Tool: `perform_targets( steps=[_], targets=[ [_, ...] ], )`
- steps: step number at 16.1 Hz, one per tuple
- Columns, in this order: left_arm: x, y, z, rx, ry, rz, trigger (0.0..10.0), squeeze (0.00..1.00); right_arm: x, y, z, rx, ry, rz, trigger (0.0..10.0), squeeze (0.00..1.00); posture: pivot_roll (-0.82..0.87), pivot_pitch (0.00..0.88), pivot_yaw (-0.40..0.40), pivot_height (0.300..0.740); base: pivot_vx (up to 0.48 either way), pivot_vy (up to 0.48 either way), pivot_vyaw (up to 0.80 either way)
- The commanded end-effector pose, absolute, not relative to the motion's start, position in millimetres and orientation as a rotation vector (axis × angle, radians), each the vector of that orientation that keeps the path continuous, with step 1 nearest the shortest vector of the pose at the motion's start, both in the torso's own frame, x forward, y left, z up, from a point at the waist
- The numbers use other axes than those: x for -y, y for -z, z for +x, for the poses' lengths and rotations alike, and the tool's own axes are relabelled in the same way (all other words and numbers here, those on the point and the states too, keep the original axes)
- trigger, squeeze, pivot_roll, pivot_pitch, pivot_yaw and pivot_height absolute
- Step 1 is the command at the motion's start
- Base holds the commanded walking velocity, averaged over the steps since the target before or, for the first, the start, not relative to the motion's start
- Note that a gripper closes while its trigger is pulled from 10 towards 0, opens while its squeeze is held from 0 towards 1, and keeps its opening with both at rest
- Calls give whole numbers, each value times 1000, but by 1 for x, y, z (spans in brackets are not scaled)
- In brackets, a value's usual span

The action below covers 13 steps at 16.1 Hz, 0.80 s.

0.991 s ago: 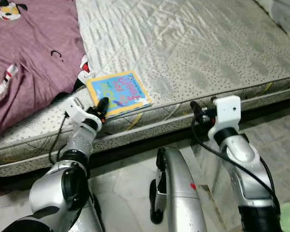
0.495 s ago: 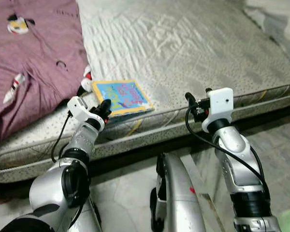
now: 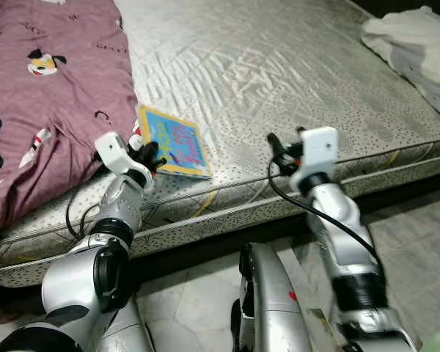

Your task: Clean up the room

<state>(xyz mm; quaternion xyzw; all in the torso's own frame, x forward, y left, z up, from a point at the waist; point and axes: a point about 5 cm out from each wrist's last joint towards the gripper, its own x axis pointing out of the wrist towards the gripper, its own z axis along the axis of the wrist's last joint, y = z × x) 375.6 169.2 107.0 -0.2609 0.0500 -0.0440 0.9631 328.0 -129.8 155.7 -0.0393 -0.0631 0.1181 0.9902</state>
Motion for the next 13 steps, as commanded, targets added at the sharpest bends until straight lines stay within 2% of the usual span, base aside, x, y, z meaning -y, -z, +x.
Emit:
perform_targets(
  steps=[1,4,6,9,13],
  targets=[
    [-175,-126,381,-8,101,-422,0,0,126,-157,332,142,-242,-64,10000,0,-20,0,-56,511,0,0,0],
    [-169,-148,380,152,134,-262,0,0,122,-157,339,143,-235,8,10000,0,9,0,-37,511,0,0,0],
    [-163,-147,372,187,149,-199,0,0,122,-155,341,138,-234,46,10000,0,26,0,-27,511,0,0,0],
    [-154,-137,340,223,202,-94,0,0,119,-149,343,139,-260,91,10000,0,49,0,-14,511,0,0,0],
    [-162,-133,314,238,134,-55,0,0,118,-143,342,148,-256,127,10000,0,62,0,-2,536,0,0,0]
  ],
)
